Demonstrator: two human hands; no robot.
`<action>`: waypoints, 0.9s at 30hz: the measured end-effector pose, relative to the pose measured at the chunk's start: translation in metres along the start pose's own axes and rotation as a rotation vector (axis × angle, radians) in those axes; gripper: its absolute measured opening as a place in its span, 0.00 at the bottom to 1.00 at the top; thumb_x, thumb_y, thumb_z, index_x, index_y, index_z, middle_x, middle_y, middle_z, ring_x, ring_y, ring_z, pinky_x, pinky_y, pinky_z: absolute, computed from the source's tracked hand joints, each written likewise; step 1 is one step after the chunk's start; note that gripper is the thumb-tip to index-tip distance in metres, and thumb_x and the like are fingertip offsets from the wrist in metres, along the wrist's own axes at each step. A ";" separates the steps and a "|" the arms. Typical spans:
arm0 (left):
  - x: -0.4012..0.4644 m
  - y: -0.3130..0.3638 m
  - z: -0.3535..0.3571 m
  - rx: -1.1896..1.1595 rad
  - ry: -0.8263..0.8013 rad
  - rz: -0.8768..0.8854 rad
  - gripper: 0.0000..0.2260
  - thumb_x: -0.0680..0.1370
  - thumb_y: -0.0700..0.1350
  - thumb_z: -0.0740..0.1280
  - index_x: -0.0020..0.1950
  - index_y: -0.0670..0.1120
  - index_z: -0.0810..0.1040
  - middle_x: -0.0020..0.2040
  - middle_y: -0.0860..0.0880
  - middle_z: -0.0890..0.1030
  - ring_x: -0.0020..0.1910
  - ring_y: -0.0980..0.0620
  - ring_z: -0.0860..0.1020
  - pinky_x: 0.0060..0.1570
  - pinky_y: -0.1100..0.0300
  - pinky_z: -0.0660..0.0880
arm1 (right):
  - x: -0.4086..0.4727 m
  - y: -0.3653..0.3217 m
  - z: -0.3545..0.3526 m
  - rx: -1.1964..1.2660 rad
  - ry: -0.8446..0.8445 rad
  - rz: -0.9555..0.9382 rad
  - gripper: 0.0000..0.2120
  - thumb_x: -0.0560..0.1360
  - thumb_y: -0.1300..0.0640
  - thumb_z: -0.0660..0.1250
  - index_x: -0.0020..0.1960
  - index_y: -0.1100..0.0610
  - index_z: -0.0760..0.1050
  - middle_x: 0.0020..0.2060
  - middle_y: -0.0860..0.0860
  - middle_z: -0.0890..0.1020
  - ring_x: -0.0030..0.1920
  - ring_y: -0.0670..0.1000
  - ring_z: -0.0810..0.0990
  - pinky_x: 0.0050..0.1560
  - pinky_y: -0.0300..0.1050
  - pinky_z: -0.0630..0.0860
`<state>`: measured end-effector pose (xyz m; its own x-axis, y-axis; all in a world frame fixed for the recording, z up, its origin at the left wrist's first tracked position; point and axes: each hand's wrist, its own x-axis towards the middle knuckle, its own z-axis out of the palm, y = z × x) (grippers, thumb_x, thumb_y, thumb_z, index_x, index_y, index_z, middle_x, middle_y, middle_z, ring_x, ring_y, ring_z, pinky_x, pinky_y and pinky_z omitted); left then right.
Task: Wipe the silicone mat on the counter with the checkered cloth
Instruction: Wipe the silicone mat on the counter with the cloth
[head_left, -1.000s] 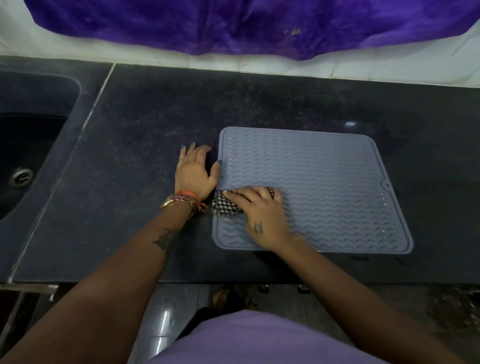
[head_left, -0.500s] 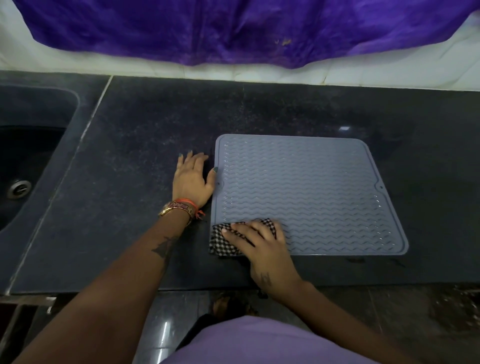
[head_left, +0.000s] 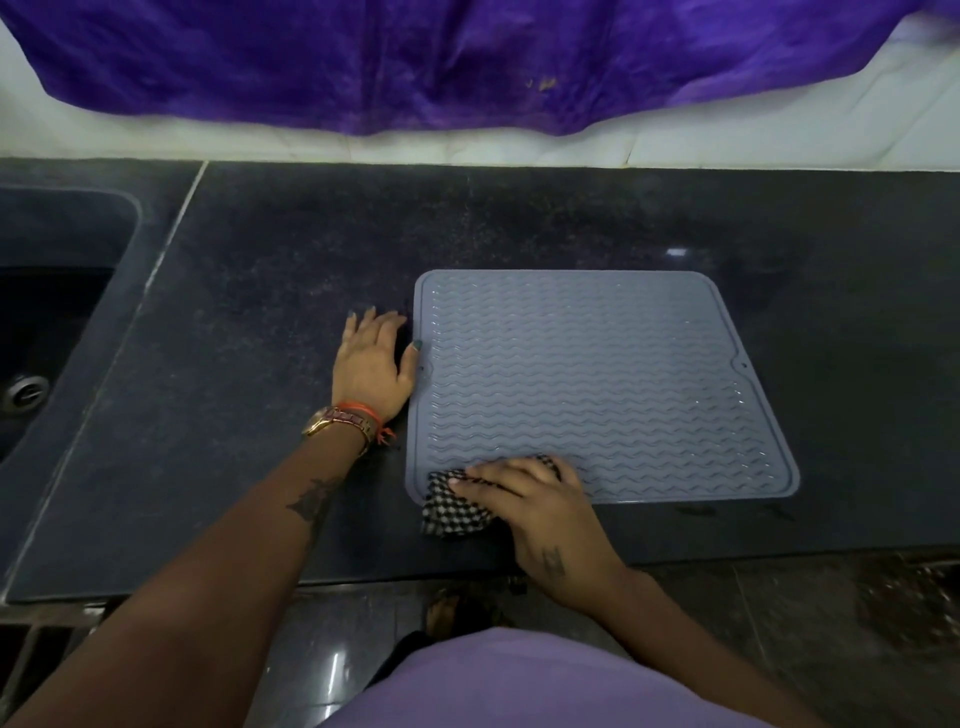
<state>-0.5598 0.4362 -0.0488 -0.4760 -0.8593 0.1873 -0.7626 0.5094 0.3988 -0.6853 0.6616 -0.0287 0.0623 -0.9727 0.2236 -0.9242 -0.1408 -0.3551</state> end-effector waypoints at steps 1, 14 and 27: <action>0.000 0.000 0.000 0.013 -0.001 0.012 0.24 0.76 0.52 0.54 0.65 0.38 0.71 0.66 0.38 0.73 0.71 0.38 0.65 0.74 0.46 0.51 | -0.007 0.005 -0.004 -0.022 0.000 0.040 0.31 0.62 0.65 0.67 0.62 0.44 0.74 0.58 0.42 0.80 0.53 0.49 0.80 0.56 0.48 0.63; 0.002 0.003 0.001 0.108 -0.015 0.033 0.28 0.77 0.58 0.51 0.66 0.41 0.70 0.68 0.41 0.72 0.72 0.40 0.62 0.75 0.45 0.46 | -0.034 0.051 -0.009 -0.116 0.156 0.067 0.23 0.68 0.64 0.62 0.59 0.46 0.78 0.57 0.46 0.81 0.58 0.49 0.74 0.61 0.49 0.61; -0.003 0.052 0.018 0.064 -0.101 0.085 0.29 0.76 0.60 0.47 0.73 0.47 0.62 0.74 0.47 0.63 0.76 0.45 0.51 0.73 0.42 0.37 | -0.011 0.070 -0.021 0.042 0.141 0.056 0.22 0.71 0.66 0.58 0.58 0.47 0.79 0.56 0.47 0.81 0.54 0.52 0.79 0.60 0.51 0.63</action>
<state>-0.6059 0.4660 -0.0448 -0.5796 -0.8052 0.1251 -0.7424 0.5851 0.3264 -0.7589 0.6661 -0.0365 -0.0447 -0.9441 0.3266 -0.9082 -0.0979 -0.4070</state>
